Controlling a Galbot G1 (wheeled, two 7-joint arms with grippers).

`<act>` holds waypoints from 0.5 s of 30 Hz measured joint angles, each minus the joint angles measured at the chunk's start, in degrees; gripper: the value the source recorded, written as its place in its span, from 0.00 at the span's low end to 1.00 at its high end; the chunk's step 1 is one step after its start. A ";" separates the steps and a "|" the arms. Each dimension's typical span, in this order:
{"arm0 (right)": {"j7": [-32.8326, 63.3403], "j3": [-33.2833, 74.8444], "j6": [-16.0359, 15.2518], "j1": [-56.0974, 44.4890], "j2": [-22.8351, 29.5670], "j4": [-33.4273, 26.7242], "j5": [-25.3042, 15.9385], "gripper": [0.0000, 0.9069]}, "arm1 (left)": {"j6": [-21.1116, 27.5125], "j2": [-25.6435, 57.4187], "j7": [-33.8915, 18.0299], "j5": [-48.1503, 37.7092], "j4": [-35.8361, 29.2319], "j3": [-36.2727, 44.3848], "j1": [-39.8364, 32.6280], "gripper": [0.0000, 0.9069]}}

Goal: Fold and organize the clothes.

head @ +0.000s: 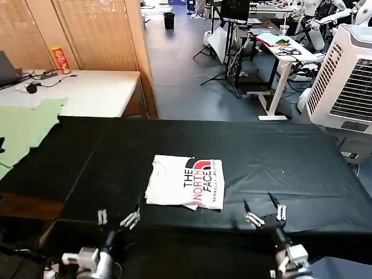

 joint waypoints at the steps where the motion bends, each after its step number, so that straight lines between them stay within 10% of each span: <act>1: 0.66 0.19 0.10 -1.15 0.17 0.76 -0.10 0.97 | -0.12 0.05 0.07 0.00 -0.73 -0.29 1.37 0.97; 15: 6.94 0.34 -6.16 -13.64 2.11 10.00 2.94 0.97 | 7.36 1.52 0.61 -6.71 -7.22 -4.56 9.72 0.97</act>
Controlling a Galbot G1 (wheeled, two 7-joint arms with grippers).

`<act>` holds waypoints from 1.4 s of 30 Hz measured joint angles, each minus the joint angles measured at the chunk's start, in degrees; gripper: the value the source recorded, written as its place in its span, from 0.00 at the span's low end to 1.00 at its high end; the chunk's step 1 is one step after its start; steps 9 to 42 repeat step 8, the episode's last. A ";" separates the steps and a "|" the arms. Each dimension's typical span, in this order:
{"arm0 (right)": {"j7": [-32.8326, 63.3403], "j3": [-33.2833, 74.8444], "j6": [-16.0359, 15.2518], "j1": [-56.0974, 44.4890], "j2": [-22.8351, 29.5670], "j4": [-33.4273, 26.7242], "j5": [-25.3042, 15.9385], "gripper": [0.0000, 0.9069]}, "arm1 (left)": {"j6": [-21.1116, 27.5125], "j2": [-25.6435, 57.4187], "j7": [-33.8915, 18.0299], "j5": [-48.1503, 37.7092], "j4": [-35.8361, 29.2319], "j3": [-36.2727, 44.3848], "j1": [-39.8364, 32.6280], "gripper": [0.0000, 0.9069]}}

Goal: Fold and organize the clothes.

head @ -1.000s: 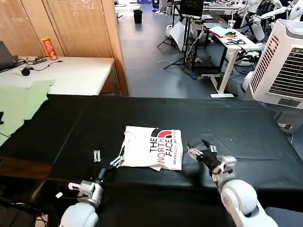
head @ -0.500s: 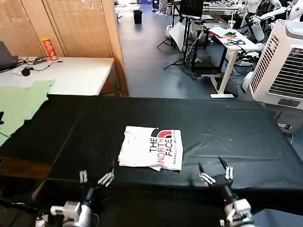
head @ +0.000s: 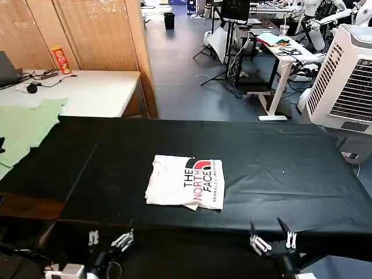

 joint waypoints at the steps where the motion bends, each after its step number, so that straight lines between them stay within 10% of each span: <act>1: 0.00 -0.03 -0.04 -0.35 0.00 0.20 0.00 0.97 | 0.51 -0.01 0.00 -0.21 -0.25 -0.07 -0.05 0.97; 42: -0.02 -0.14 -0.11 -1.62 0.02 0.84 -0.07 0.97 | 2.55 -0.03 0.22 -0.45 -1.33 -0.21 -0.59 0.97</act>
